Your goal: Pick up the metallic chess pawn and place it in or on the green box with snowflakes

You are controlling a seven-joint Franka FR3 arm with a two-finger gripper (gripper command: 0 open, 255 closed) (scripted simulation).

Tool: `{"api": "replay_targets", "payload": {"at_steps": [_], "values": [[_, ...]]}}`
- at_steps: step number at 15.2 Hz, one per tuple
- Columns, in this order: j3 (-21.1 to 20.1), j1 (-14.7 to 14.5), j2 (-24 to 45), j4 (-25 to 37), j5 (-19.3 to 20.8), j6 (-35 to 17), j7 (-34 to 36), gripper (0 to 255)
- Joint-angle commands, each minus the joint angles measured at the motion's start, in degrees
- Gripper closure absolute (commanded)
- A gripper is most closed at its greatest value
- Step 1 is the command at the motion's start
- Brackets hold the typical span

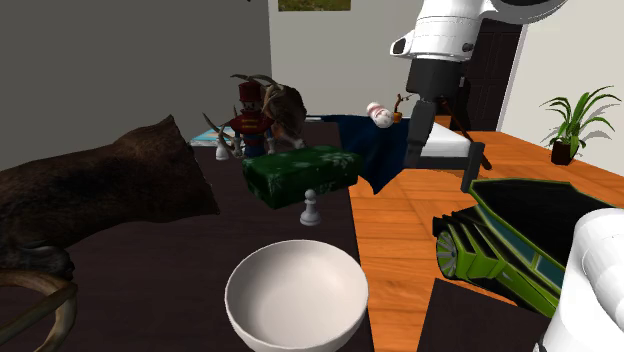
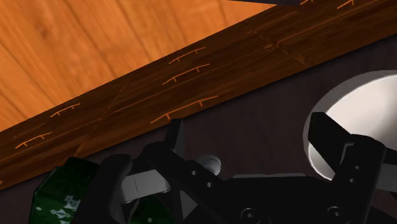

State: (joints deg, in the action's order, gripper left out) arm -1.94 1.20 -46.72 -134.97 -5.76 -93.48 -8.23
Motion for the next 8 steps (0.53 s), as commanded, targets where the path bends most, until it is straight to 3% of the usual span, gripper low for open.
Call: {"api": "replay_targets", "payload": {"at_steps": [1, 8], "values": [[0.0, 0.0, 0.0, 0.0, 0.0, 0.0, 0.0, 0], [-4.0, 1.1, 9.5, -2.1, 1.7, -16.7, 2.7, 0]]}}
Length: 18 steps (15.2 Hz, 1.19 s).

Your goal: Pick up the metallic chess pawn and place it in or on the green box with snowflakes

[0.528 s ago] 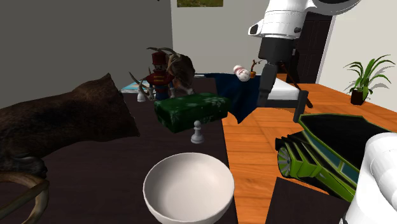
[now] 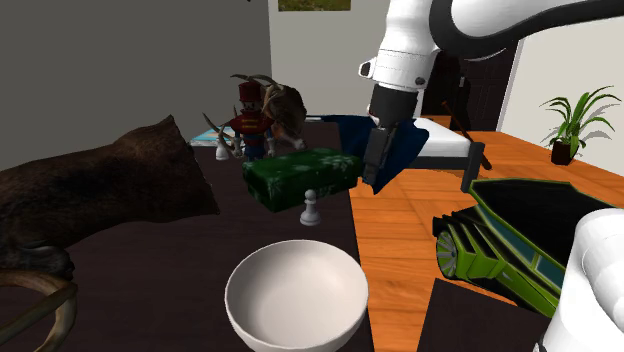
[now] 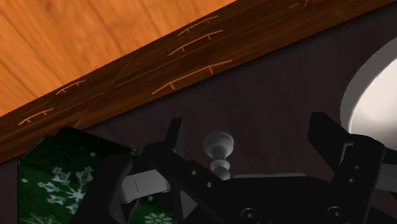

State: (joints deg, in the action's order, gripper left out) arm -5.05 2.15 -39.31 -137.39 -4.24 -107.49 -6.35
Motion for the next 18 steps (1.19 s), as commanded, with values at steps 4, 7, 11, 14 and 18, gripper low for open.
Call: {"api": "replay_targets", "payload": {"at_steps": [4, 7, 11, 14, 18], "values": [[-3.2, 1.3, 8.9, 1.1, 2.2, -11.6, 3.0, 0], [-4.9, 2.4, 14.5, 2.7, 4.5, -17.6, 5.3, 0], [-6.5, 3.7, 20.2, 4.5, 7.4, -23.2, 7.8, 0], [-6.6, 3.9, 21.7, 3.6, 7.8, -25.6, 8.1, 0], [-6.7, 4.2, 23.5, 2.7, 8.4, -28.3, 8.5, 0]]}}
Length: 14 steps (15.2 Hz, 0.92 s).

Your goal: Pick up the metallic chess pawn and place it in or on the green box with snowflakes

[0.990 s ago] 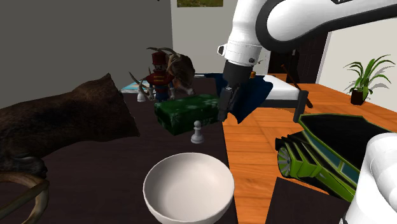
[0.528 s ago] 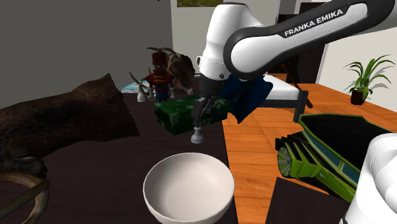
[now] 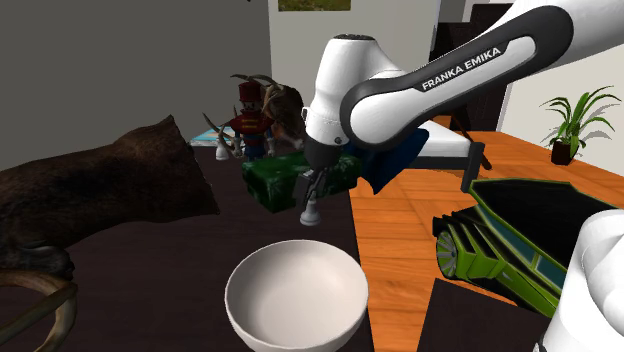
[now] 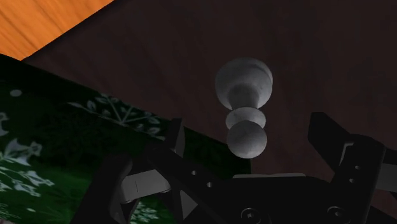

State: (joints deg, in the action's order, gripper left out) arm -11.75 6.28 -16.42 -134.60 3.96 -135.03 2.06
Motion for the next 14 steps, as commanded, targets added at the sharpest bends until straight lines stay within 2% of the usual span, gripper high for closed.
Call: {"api": "replay_targets", "payload": {"at_steps": [1, 7, 8, 14], "values": [[0.0, 0.1, 0.7, -0.1, 0.2, -0.8, 0.1, 0], [0.0, 0.1, 0.6, -0.1, 0.2, -0.8, 0.1, 0], [0.0, 0.1, 0.6, -0.1, 0.2, -0.8, 0.1, 255], [0.0, 0.1, 0.6, -0.1, 0.2, -0.8, 0.1, 255]]}}
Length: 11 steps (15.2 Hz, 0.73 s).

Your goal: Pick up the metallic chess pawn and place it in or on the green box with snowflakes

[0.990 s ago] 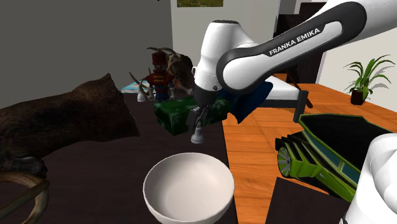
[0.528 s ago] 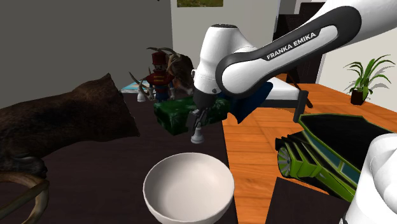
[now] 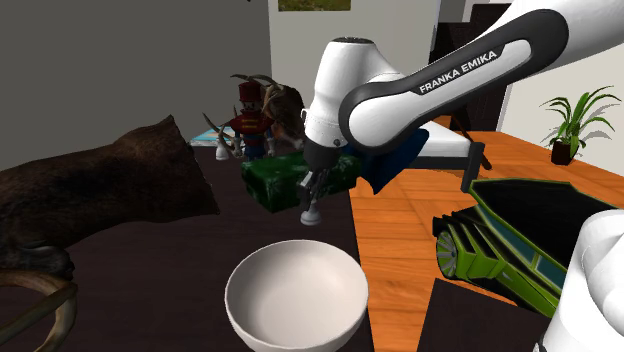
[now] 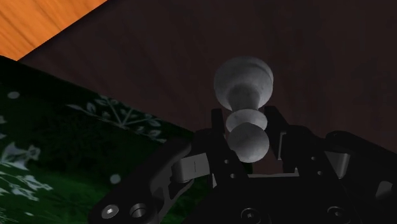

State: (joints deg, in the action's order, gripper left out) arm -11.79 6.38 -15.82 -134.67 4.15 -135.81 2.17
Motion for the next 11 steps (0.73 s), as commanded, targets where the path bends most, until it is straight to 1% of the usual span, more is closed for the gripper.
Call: {"api": "replay_targets", "payload": {"at_steps": [1, 3, 11], "values": [[0.0, 0.0, 0.0, 0.0, 0.0, 0.0, 0.0, 255], [0.0, 0.0, 0.1, 0.0, 0.0, 0.0, 0.0, 255], [0.4, -0.2, -1.8, 4.5, -0.8, 6.3, -1.0, 255]]}}
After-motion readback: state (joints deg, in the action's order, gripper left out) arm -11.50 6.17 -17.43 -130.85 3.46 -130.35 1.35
